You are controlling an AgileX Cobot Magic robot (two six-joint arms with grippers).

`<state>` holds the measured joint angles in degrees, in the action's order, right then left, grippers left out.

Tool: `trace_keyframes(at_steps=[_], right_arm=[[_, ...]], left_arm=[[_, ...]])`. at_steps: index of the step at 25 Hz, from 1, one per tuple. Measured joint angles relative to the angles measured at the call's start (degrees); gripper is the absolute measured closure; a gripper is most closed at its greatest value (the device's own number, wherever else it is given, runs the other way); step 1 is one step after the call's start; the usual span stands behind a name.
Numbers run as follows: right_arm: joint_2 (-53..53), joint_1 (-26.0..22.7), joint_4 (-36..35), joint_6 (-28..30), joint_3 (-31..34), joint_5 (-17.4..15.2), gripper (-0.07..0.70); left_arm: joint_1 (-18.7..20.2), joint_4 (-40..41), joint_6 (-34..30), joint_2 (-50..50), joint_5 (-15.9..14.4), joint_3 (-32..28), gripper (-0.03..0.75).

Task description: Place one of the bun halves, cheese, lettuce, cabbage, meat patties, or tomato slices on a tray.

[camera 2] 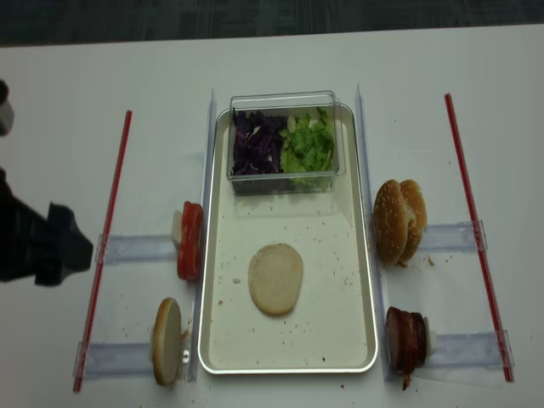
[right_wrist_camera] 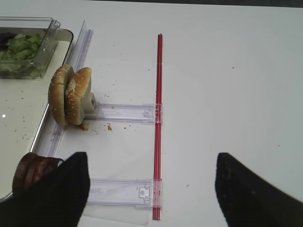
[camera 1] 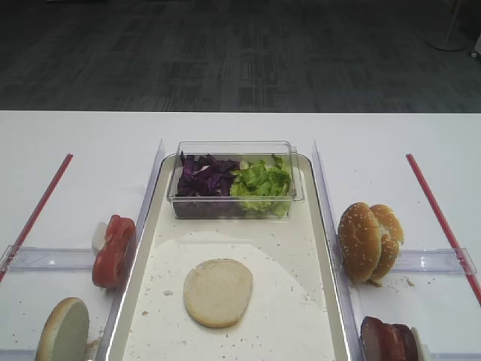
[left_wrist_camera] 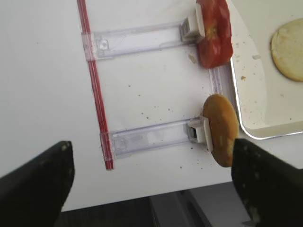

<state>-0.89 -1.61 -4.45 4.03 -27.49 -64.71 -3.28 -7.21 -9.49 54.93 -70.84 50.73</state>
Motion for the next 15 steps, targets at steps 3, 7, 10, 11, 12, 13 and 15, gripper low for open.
trace_keyframes(at_steps=[3, 7, 10, 11, 12, 13, 15], right_arm=[[0.0, 0.0, 0.0, 0.0, 0.0, 0.0, 0.061], [0.0, 0.0, 0.0, 0.0, 0.0, 0.0, 0.061], [0.0, 0.0, 0.0, 0.0, 0.0, 0.0, 0.061], [0.0, 0.0, 0.0, 0.0, 0.0, 0.0, 0.061], [0.0, 0.0, 0.0, 0.0, 0.0, 0.0, 0.061], [0.0, 0.0, 0.0, 0.0, 0.0, 0.0, 0.061], [0.0, 0.0, 0.0, 0.0, 0.0, 0.0, 0.061]], left_arm=[[0.0, 0.0, 0.21, -4.92, -0.12, -3.98, 0.098], [0.0, 0.0, 0.34, -12.39, -0.2, -9.88, 0.098], [0.0, 0.11, 0.45, -18.18, -0.46, -13.67, 0.098], [0.0, 0.22, 0.45, -20.16, -0.46, -14.73, 0.098], [0.0, 0.19, 0.45, -21.72, -0.6, -15.5, 0.098], [0.0, 0.19, 0.56, -23.52, -0.72, -15.81, 0.098], [0.0, 0.19, 0.56, -26.94, -0.72, -16.32, 0.098]])
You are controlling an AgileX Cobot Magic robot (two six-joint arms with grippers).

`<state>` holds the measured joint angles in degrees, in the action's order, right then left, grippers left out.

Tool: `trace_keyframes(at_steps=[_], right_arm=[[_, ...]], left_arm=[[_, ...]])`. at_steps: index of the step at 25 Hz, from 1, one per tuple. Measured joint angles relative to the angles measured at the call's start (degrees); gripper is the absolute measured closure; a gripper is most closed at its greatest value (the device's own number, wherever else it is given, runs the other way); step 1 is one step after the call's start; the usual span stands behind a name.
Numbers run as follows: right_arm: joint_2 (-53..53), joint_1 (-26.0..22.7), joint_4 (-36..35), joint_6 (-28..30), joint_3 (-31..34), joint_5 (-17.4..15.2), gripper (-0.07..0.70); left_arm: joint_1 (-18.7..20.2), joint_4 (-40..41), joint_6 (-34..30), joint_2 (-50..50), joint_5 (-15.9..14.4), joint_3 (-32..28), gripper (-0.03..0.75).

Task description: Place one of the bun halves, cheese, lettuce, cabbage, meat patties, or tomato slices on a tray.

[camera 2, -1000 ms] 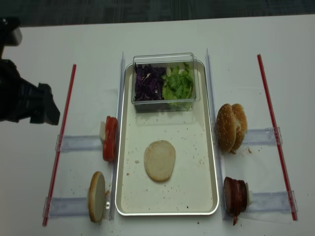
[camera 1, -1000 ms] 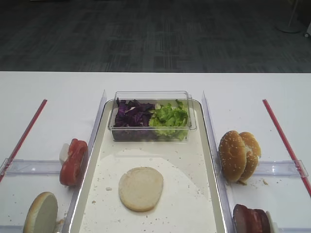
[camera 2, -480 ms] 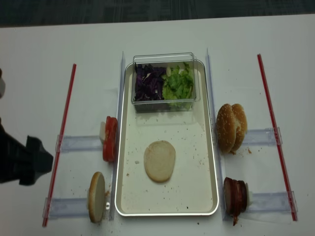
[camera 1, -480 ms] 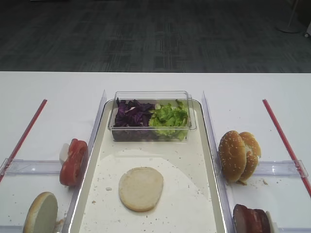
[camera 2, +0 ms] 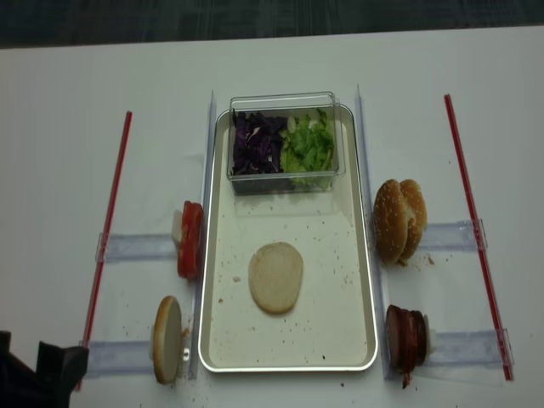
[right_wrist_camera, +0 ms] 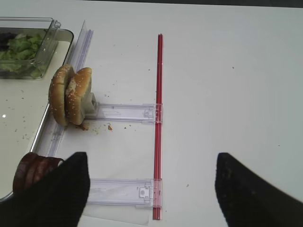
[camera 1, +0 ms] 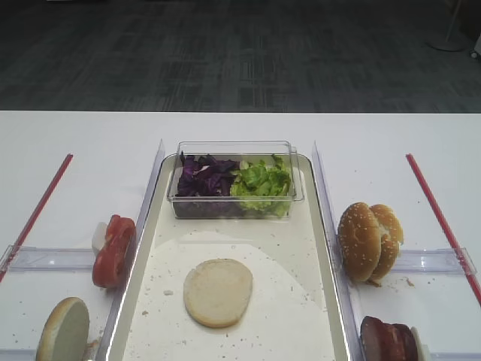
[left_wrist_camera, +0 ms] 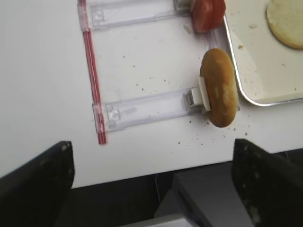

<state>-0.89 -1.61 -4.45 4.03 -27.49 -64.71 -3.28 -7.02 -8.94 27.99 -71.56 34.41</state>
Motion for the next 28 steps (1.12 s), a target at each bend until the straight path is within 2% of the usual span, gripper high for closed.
trace_keyframes(at_steps=[5, 14, 18, 28], right_arm=[[0.0, 0.0, 0.0, 0.0, 0.0, 0.0, 0.061], [0.0, 0.0, 0.0, 0.0, 0.0, 0.0, 0.061], [0.0, 0.0, 0.0, 0.0, 0.0, 0.0, 0.061], [0.0, 0.0, 0.0, 0.0, 0.0, 0.0, 0.061]], left_arm=[[0.0, 0.0, 0.2, -7.04, 0.11, -0.33, 0.098], [0.0, 0.13, 0.2, -17.26, 1.38, -5.05, 0.098], [0.0, 0.27, 0.2, -20.35, 2.8, -5.83, 0.098], [0.0, 0.71, 0.55, -26.03, 3.45, -6.2, 0.098]])
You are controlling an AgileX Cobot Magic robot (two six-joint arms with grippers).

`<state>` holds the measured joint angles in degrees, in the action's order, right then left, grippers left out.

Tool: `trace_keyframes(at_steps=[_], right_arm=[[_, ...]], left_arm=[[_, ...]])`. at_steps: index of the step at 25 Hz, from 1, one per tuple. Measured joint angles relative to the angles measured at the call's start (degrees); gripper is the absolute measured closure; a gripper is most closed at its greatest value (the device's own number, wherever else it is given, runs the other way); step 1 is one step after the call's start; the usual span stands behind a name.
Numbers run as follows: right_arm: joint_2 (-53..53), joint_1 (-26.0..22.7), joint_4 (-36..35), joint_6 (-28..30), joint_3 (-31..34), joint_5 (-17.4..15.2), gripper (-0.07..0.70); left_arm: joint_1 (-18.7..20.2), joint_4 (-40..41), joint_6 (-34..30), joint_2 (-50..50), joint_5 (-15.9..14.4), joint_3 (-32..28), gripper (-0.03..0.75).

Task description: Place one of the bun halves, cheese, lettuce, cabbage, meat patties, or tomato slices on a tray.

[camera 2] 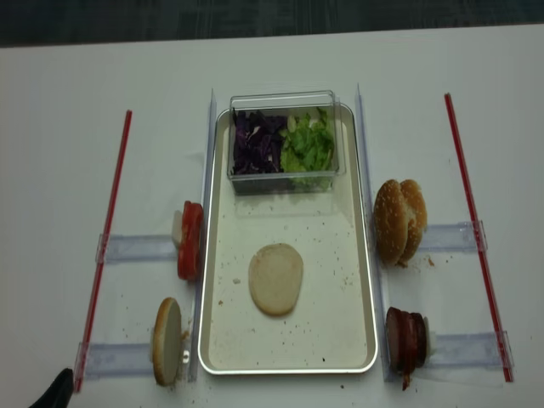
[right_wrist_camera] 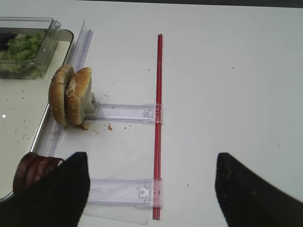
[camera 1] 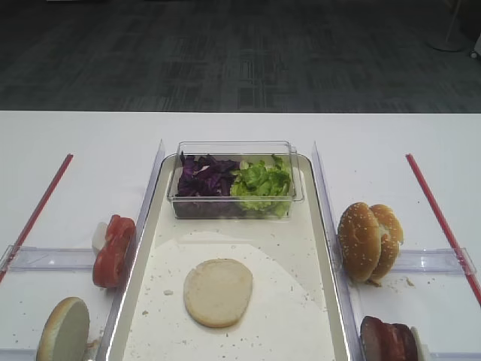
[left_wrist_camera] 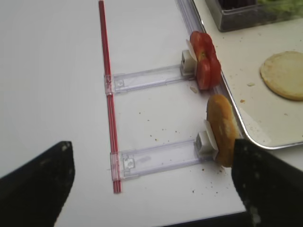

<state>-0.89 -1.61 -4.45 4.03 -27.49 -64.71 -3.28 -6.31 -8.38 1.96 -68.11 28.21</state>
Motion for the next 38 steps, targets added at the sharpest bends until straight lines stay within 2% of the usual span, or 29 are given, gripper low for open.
trace_keyframes(at_steps=[9, 38], right_arm=[[0.0, 0.0, 0.0, 0.0, 0.0, 0.0, 0.061], [0.0, 0.0, 0.0, -0.2, 0.0, 0.0, 0.061]], left_arm=[[0.0, 2.8, 3.67, -2.9, 0.0, 0.0, 0.098], [0.0, 2.9, 3.79, -3.01, 0.0, 0.0, 0.098]])
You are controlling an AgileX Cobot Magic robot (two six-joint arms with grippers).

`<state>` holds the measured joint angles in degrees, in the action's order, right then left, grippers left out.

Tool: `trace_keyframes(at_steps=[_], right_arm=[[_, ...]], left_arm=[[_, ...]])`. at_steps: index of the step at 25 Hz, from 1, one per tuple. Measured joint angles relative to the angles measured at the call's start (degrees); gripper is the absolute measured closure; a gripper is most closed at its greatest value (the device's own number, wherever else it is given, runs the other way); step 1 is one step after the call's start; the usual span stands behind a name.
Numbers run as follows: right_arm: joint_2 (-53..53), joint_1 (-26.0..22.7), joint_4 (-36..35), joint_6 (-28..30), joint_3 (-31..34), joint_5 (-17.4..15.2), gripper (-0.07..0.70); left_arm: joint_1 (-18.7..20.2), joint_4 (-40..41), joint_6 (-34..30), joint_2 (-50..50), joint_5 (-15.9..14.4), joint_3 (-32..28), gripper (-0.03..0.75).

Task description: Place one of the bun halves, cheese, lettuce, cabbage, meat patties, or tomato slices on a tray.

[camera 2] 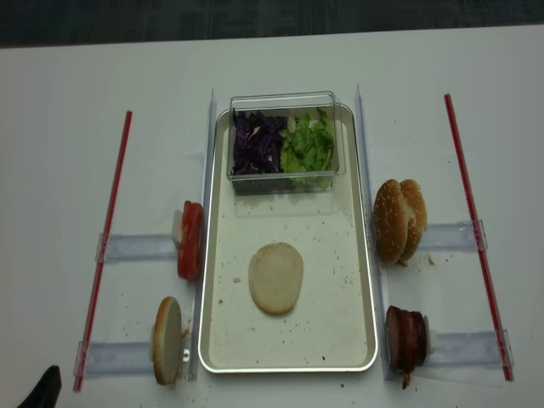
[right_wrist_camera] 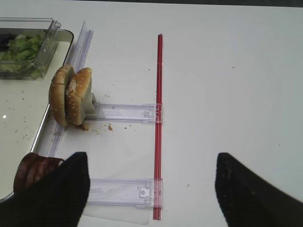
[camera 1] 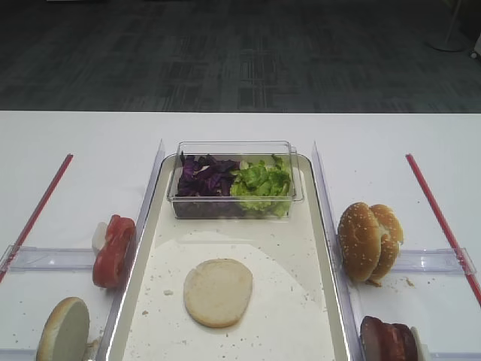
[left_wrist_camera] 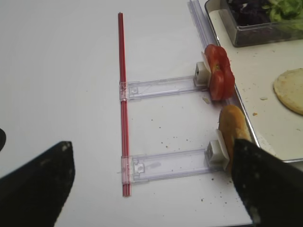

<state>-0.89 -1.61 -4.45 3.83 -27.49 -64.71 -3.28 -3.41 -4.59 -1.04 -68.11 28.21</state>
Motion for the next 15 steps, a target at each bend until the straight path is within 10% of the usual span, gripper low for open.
trace_keyframes(at_steps=[15], right_arm=[[0.0, 0.0, 0.0, 0.0, 0.0, 0.0, 0.061]], left_arm=[[0.0, 0.0, 0.0, 0.0, 0.0, 0.0, 0.098]])
